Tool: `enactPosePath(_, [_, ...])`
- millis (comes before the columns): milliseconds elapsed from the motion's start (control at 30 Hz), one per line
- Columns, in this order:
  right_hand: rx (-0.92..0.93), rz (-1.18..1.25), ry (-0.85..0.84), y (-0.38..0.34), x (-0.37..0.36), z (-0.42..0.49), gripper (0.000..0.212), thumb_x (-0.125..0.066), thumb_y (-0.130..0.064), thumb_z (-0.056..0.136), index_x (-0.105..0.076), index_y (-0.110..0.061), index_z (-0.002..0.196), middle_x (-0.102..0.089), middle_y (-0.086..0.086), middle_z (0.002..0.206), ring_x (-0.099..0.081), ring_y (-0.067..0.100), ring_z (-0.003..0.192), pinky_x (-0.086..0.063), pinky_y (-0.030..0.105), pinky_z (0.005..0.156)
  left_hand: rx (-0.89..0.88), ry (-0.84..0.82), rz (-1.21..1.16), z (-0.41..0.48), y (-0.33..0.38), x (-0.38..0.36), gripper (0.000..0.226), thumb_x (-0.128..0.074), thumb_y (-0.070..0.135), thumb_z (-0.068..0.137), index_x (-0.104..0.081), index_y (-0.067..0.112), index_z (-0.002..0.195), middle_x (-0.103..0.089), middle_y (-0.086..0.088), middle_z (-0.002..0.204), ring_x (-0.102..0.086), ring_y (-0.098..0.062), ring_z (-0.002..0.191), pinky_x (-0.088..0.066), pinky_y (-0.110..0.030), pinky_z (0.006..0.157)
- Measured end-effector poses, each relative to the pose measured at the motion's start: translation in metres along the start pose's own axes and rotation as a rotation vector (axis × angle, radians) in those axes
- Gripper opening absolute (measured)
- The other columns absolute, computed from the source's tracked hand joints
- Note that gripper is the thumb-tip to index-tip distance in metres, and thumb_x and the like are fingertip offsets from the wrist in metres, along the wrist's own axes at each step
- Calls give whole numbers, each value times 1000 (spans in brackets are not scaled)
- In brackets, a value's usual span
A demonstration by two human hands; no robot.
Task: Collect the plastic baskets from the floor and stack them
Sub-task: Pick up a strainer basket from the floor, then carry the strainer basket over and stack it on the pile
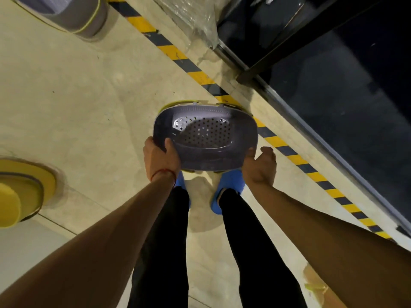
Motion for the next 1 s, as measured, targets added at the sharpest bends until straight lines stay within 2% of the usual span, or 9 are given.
enactPosePath(67, [65,-104,-29,-10,24,-29,44,-48,-37,104,-57,-4,132,-54,18,137,-53,37,122,-46,42,91,-83,-40,143,-35,6,16,46,-50,33,98,-49,4,133,-51,-19,133,-51,-39,119,-42,-50,102])
enactPosePath(167, [242,-250,-56,-31,62,-73,37,-51,-35,102,-61,-6,123,-60,16,125,-55,33,115,-43,36,86,-171,-80,289,-82,16,47,44,-49,40,98,-49,13,133,-49,-13,135,-51,-35,119,-44,-47,98])
enactPosePath(267, [442,-382,-78,-54,101,-115,32,-51,-35,102,-62,-9,116,-61,12,118,-54,30,111,-46,39,86,-319,-110,430,-122,29,88,41,-44,44,99,-52,16,127,-53,-10,127,-53,-32,113,-46,-45,88])
enactPosePath(400, [718,-525,-45,-90,145,-171,30,-51,-35,100,-63,-11,113,-63,11,113,-56,28,106,-52,42,87,-495,-48,614,-171,47,147,36,-41,40,97,-57,15,118,-57,-9,113,-53,-31,102,-45,-43,78])
enactPosePath(500, [924,-570,-37,-117,174,-212,26,-52,-34,99,-63,-13,108,-64,8,112,-57,24,104,-53,38,85,-515,-10,636,-209,61,192,37,-36,45,97,-55,18,114,-56,-7,109,-53,-30,101,-46,-43,79])
enactPosePath(633, [1171,-532,2,-148,210,-266,18,-56,-26,98,-64,-13,108,-66,5,107,-57,23,101,-49,37,88,-622,137,607,-270,67,243,31,-43,45,99,-57,19,112,-57,-4,108,-55,-29,94,-47,-42,73])
enactPosePath(733, [1291,-464,-8,-164,237,-307,15,-61,-21,95,-65,-9,103,-65,8,101,-58,28,98,-49,43,91,-626,242,563,-314,69,274,27,-47,39,99,-59,18,109,-59,-4,107,-56,-30,92,-46,-40,70])
enactPosePath(867, [1401,-497,-50,-176,266,-350,18,-60,-22,93,-65,-6,100,-64,10,101,-58,32,100,-49,47,88,-603,387,509,-360,64,319,28,-45,37,99,-60,17,112,-60,-4,108,-57,-29,89,-47,-40,68])
enactPosePath(1000, [1492,-521,-104,-198,280,-385,20,-57,-24,89,-68,-11,101,-65,6,101,-58,26,97,-48,41,91,-547,462,454,-384,51,366,31,-46,38,99,-60,18,118,-60,-4,113,-58,-29,94,-50,-41,72])
Point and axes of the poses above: each hand's wrist, its own z-axis towards the middle knuckle, its own x-axis out of the back of the hand, y = z × x, the point moved 3 cm from there along z, towards the middle knuckle
